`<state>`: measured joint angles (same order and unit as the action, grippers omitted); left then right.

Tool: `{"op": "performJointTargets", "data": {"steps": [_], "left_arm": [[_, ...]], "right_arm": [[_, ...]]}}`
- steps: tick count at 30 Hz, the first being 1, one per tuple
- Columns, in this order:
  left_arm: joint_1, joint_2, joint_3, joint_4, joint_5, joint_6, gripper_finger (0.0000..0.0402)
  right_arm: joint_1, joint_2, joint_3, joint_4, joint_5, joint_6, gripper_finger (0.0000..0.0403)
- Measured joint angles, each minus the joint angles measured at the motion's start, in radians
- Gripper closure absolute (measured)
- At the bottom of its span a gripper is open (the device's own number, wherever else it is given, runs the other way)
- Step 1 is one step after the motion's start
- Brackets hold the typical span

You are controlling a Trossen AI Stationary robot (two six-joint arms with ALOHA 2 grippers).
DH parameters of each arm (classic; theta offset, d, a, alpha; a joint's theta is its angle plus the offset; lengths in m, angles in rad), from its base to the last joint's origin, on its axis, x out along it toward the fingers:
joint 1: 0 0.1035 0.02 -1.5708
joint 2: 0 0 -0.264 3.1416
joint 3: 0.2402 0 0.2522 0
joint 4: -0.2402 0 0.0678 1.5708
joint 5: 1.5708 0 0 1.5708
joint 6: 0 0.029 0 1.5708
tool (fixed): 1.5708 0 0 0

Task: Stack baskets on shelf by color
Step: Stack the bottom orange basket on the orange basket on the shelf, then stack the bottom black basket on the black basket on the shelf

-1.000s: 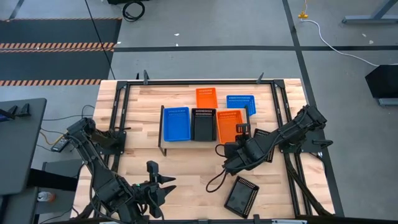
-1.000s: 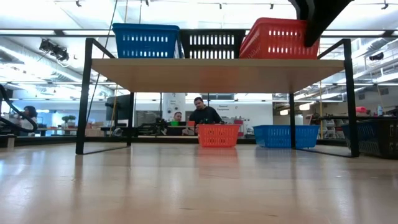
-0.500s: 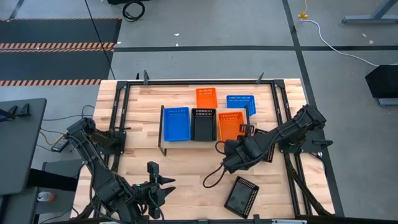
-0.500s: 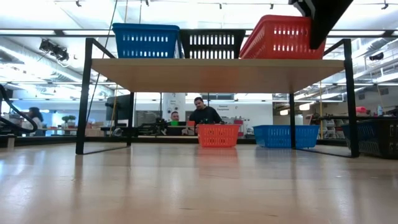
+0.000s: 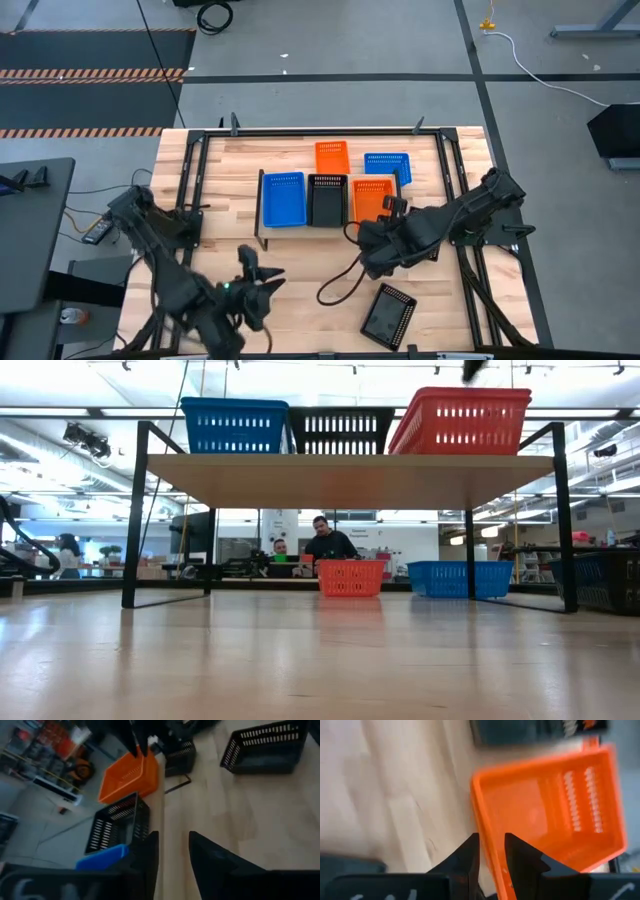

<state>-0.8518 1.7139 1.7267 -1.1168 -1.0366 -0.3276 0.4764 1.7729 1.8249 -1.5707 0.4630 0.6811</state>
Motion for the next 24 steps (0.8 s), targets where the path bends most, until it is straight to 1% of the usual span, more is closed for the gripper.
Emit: {"op": "performJointTargets", "data": {"steps": [2, 7, 9, 10, 12, 15, 20, 24], "left_arm": [[0.046, -0.028, 0.000, 0.023, 0.088, 0.043, 0.0296], [0.194, -0.077, 0.001, 0.075, 0.392, 0.128, 0.0316], [0.243, -0.086, 0.001, 0.077, 0.480, 0.135, 0.0323], [0.262, -0.087, 0.001, 0.077, 0.508, 0.138, 0.0326], [0.287, -0.087, 0.001, 0.073, 0.537, 0.164, 0.0332], [0.306, -0.087, 0.001, 0.073, 0.543, 0.187, 0.0341], [0.304, -0.087, 0.001, 0.067, 0.543, 0.180, 0.0352], [0.299, -0.087, 0.000, 0.079, 0.542, 0.177, 0.0356]], "right_arm": [[0.007, 0.000, 0.063, 0.000, 0.015, -0.001, 0.0305], [0.026, 0.000, 0.203, 0.000, 0.014, -0.024, 0.0305], [0.045, -0.001, 0.233, 0.005, 0.012, -0.022, 0.0305], [0.058, -0.002, 0.236, 0.012, 0.011, -0.022, 0.0304], [0.086, -0.001, 0.234, 0.021, -0.002, -0.017, 0.0302], [0.128, 0.008, 0.210, 0.038, -0.047, 0.012, 0.0300], [0.198, 0.009, 0.113, 0.133, -0.066, 0.064, 0.0299], [0.227, 0.009, 0.031, 0.216, -0.092, 0.133, 0.0299]]}}
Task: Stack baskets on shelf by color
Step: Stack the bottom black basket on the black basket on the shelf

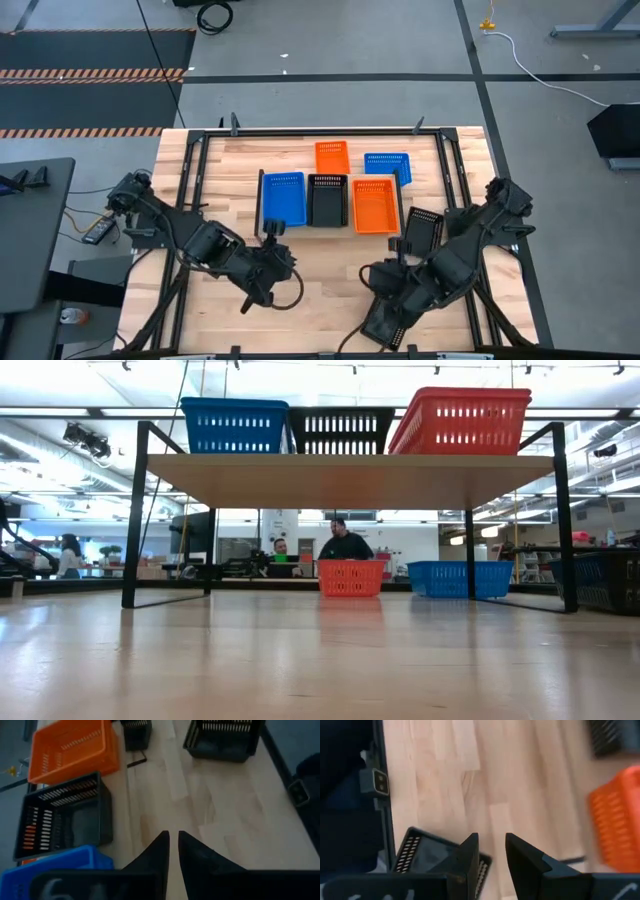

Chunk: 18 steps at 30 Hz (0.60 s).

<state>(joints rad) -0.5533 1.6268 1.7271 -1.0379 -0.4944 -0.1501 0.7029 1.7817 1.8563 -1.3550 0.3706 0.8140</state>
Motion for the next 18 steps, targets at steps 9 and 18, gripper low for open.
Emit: {"op": "performJointTargets", "data": {"steps": [9, 18], "left_arm": [[0.064, 0.078, -0.013, 0.164, -0.190, 0.071, 0.0356], [0.237, 0.053, -0.333, 0.575, 0.098, 0.235, 0.0369]], "right_arm": [[0.066, 0.001, -0.175, 0.106, -0.240, 0.429, 0.0299], [0.133, 0.001, -0.182, 0.102, -0.182, 0.775, 0.0299]]}}
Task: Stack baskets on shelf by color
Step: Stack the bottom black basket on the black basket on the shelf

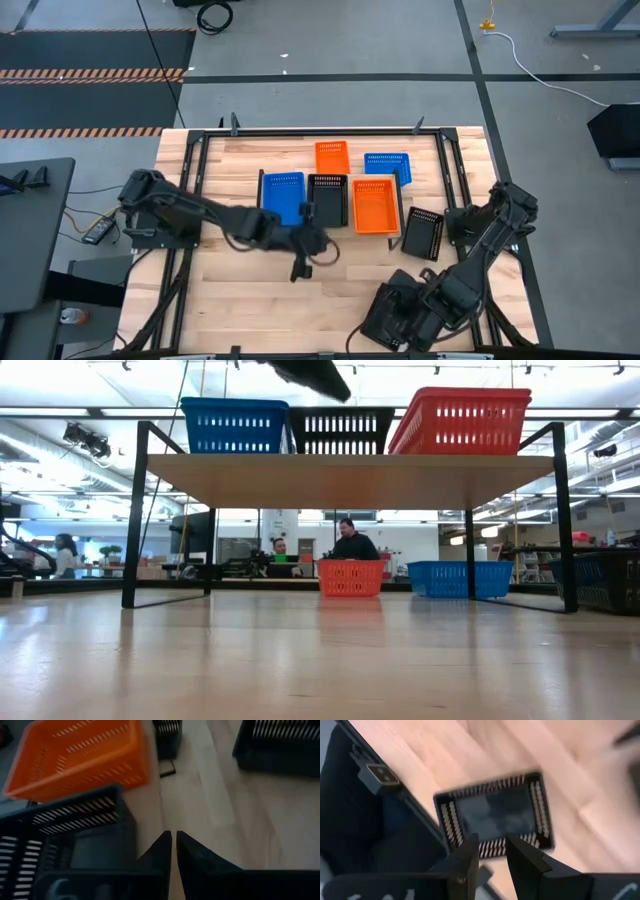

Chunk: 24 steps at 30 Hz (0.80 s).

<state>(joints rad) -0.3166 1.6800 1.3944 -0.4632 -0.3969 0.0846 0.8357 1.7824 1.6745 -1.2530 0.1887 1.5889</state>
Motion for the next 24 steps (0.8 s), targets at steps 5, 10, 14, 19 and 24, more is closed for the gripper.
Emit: {"op": "performJointTargets", "data": {"steps": [5, 10, 14, 19, 24], "left_arm": [[-0.007, -0.065, -0.033, 0.036, 0.138, 0.020, 0.0388], [-0.058, -0.080, -0.082, 0.103, 0.155, 0.102, 0.0397], [-0.062, -0.080, -0.111, 0.161, 0.147, 0.117, 0.0386], [-0.062, -0.079, -0.132, 0.240, 0.158, 0.141, 0.0376], [-0.059, -0.079, -0.132, 0.292, 0.143, 0.157, 0.0388]], "right_arm": [[0.046, 0.000, 0.000, 0.007, -0.046, 0.285, 0.0299], [0.061, 0.000, 0.001, 0.046, -0.074, 0.361, 0.0299], [0.062, 0.000, -0.033, 0.004, -0.079, 0.302, 0.0299], [0.038, 0.000, -0.064, 0.073, -0.061, 0.296, 0.0299], [0.010, -0.003, -0.066, 0.228, -0.187, 0.210, 0.0299]]}}
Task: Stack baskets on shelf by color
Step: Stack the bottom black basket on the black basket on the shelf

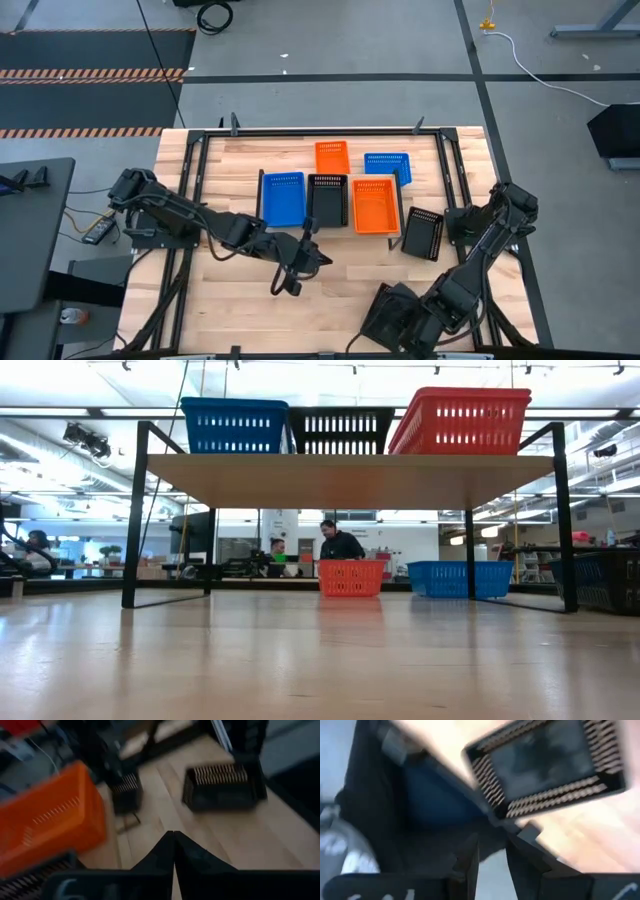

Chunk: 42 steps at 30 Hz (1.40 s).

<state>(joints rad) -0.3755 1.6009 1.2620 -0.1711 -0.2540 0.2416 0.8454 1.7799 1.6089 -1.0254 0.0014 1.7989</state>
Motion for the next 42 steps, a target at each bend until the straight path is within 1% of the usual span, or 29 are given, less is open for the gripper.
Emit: {"op": "performJointTargets", "data": {"steps": [1, 2, 3, 6, 8, 10, 12, 14, 16, 20, 26, 30, 35, 37, 42], "left_arm": [[0.002, 0.000, 0.000, 0.021, -0.001, -0.006, 0.0391], [0.003, 0.000, 0.000, 0.027, -0.002, -0.035, 0.0393], [0.001, 0.000, 0.000, 0.020, -0.004, -0.069, 0.0394], [-0.024, 0.000, 0.000, -0.031, -0.005, -0.145, 0.0393], [-0.051, 0.000, -0.006, -0.035, -0.007, -0.183, 0.0388], [-0.076, 0.001, -0.034, -0.013, -0.006, -0.215, 0.0385], [-0.096, 0.004, -0.067, 0.058, -0.006, -0.246, 0.0385], [-0.108, 0.005, -0.078, 0.120, -0.009, -0.264, 0.0389], [-0.120, 0.003, -0.078, 0.151, -0.012, -0.285, 0.0392], [-0.166, 0.003, -0.078, 0.160, -0.014, -0.330, 0.0394], [-0.231, 0.003, -0.078, 0.158, -0.019, -0.375, 0.0383], [-0.286, 0.026, -0.078, 0.166, -0.063, -0.435, 0.0387], [-0.344, 0.088, -0.078, 0.209, -0.112, -0.511, 0.0393], [-0.362, 0.109, -0.078, 0.218, -0.141, -0.531, 0.0392], [-0.389, 0.121, -0.078, 0.225, -0.233, -0.598, 0.0383]], "right_arm": [[-0.003, 0.000, 0.000, 0.032, -0.023, -0.017, 0.0299], [-0.004, 0.000, 0.000, 0.064, -0.019, -0.022, 0.0299], [0.001, 0.001, 0.000, 0.085, 0.004, -0.021, 0.0299], [0.031, 0.001, -0.002, 0.151, 0.124, 0.027, 0.0299], [0.036, 0.002, -0.013, 0.135, 0.176, 0.050, 0.0299], [0.033, 0.003, -0.025, 0.134, 0.207, -0.025, 0.0299], [0.030, 0.003, -0.046, 0.161, 0.230, -0.102, 0.0299], [0.031, 0.003, -0.077, 0.213, 0.229, -0.155, 0.0299], [0.034, 0.003, -0.105, 0.254, 0.202, -0.203, 0.0299], [0.033, 0.003, -0.167, 0.321, 0.190, -0.263, 0.0300], [0.029, 0.004, -0.216, 0.334, 0.166, -0.363, 0.0300], [0.025, 0.004, -0.241, 0.395, 0.228, -0.458, 0.0300], [0.014, 0.004, -0.266, 0.479, 0.238, -0.583, 0.0300], [0.008, 0.018, -0.265, 0.479, 0.250, -0.655, 0.0300], [-0.016, 0.082, -0.264, 0.489, 0.215, -0.804, 0.0300]]}}
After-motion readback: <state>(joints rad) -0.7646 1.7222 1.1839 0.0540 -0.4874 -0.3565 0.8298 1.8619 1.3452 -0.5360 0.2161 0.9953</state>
